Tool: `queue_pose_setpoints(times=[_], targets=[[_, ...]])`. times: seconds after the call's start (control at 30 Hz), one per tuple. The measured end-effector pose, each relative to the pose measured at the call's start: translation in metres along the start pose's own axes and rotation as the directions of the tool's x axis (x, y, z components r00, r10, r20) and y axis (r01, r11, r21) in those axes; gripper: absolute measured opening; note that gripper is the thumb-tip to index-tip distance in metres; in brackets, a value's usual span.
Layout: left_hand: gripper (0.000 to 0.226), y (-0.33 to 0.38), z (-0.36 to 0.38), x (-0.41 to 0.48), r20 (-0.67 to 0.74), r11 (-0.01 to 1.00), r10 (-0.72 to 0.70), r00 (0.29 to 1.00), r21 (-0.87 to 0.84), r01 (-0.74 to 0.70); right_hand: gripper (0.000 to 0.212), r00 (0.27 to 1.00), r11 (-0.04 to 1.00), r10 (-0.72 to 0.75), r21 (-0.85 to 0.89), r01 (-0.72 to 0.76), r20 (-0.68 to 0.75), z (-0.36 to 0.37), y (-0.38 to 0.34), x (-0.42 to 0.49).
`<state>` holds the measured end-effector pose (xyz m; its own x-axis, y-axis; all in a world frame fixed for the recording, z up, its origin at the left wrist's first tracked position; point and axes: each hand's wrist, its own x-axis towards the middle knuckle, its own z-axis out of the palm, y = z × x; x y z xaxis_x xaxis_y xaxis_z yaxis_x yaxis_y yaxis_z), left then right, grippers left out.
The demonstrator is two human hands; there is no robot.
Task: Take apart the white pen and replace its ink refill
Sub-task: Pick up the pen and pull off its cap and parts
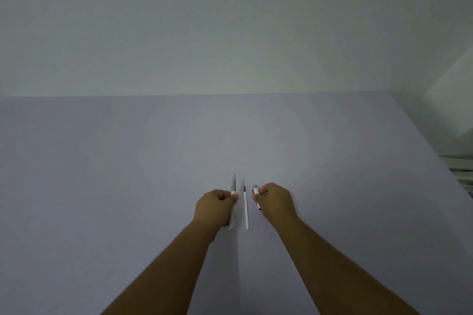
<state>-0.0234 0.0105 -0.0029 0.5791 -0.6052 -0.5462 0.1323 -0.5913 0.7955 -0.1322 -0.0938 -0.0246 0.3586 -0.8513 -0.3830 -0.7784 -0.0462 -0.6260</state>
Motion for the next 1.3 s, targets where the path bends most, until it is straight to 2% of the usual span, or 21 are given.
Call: queue_pose_setpoints(times=[0.2, 0.6, 0.67, 0.73, 0.83, 0.9, 1.03, 1.17, 1.3], targets=[[0.015, -0.003, 0.000, -0.001, -0.006, 1.000, -0.023, 1.000, -0.015, 0.022, 0.027, 0.999, 0.999, -0.025, -0.039, 0.024, -0.041, 0.009, 0.003, -0.003], [0.013, -0.008, 0.000, -0.003, -0.050, 0.999, 0.009, 0.999, 0.051, -0.006, 0.029, 0.998, 0.999, 0.015, 0.034, -0.012, -0.066, 0.008, 0.003, -0.009], [0.015, -0.008, -0.001, -0.004, -0.048, 0.997, 0.026, 0.998, 0.073, -0.023, 0.029, 0.995, 0.999, -0.008, 0.041, 0.012, -0.098, 0.006, 0.001, -0.011], [0.018, -0.008, -0.001, -0.004, -0.055, 0.991, 0.061, 0.997, 0.123, -0.054, 0.030, 0.992, 0.991, -0.050, 0.120, 0.065, -0.120, 0.003, -0.005, -0.013], [0.018, -0.006, 0.001, -0.006, -0.057, 0.970, 0.136, 0.989, 0.212, -0.121, 0.031, 0.997, 0.927, -0.075, 0.371, 0.060, 0.026, -0.001, -0.019, -0.017], [0.016, -0.002, 0.003, -0.009, -0.048, 0.944, 0.182, 0.982, 0.288, -0.161, 0.033, 0.991, 0.912, -0.082, 0.408, 0.031, 0.108, -0.003, -0.026, -0.019], [0.017, 0.001, 0.002, -0.012, 0.005, 0.902, 0.225, 0.974, 0.377, -0.210, 0.028, 0.980, 0.910, -0.117, 0.412, 0.039, 0.164, -0.011, -0.030, -0.019], [0.022, 0.006, -0.003, -0.014, 0.065, 0.930, 0.193, 0.979, 0.307, -0.203, 0.027, 0.967, 0.889, -0.161, 0.454, 0.054, 0.199, -0.018, -0.028, -0.021], [0.020, 0.006, -0.006, -0.016, 0.124, 0.982, 0.129, 0.984, 0.126, -0.144, 0.025, 0.960, 0.887, -0.203, 0.451, 0.097, 0.194, -0.021, -0.029, -0.022]])
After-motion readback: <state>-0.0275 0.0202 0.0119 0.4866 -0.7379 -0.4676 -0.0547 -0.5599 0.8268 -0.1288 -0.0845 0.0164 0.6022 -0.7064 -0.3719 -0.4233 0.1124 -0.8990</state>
